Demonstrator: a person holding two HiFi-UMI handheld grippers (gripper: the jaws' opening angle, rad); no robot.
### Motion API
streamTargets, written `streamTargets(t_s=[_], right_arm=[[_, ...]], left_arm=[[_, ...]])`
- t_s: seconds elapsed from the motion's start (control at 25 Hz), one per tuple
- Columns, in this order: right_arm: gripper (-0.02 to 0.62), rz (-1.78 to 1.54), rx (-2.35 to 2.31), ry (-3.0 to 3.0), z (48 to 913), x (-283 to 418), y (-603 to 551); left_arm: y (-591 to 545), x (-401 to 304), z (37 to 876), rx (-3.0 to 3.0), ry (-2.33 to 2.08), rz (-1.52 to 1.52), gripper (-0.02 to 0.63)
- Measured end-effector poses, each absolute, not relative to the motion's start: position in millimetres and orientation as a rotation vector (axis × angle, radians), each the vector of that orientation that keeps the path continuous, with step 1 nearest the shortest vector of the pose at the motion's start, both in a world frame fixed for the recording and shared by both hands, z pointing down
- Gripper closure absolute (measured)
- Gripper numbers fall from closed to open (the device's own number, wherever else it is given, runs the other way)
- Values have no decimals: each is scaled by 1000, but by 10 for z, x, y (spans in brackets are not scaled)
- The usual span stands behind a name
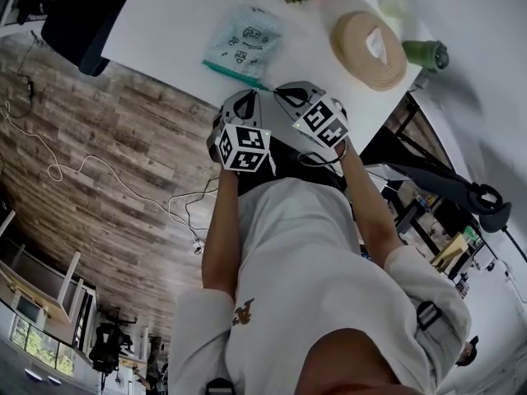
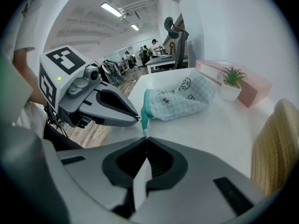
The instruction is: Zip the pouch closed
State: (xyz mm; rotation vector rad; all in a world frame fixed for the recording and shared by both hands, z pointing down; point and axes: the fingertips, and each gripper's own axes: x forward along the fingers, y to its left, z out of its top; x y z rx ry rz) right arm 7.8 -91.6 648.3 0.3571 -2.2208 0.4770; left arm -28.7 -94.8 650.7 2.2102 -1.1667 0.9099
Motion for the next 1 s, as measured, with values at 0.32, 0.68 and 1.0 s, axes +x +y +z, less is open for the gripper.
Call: streamTargets(t_s=[0.32, 0.68, 1.0], right_arm=[[594, 471, 380, -2209, 6459, 93, -937], [594, 470, 405, -2191, 6448, 103, -949], [594, 466, 414, -2184, 6448, 106, -949]], left_arm=[[-986, -339, 6480, 2211, -1176, 898, 611], [-1022, -397, 6470, 2205, -1184, 886, 611], [-1034, -409, 6493, 2182, -1197, 875, 611]])
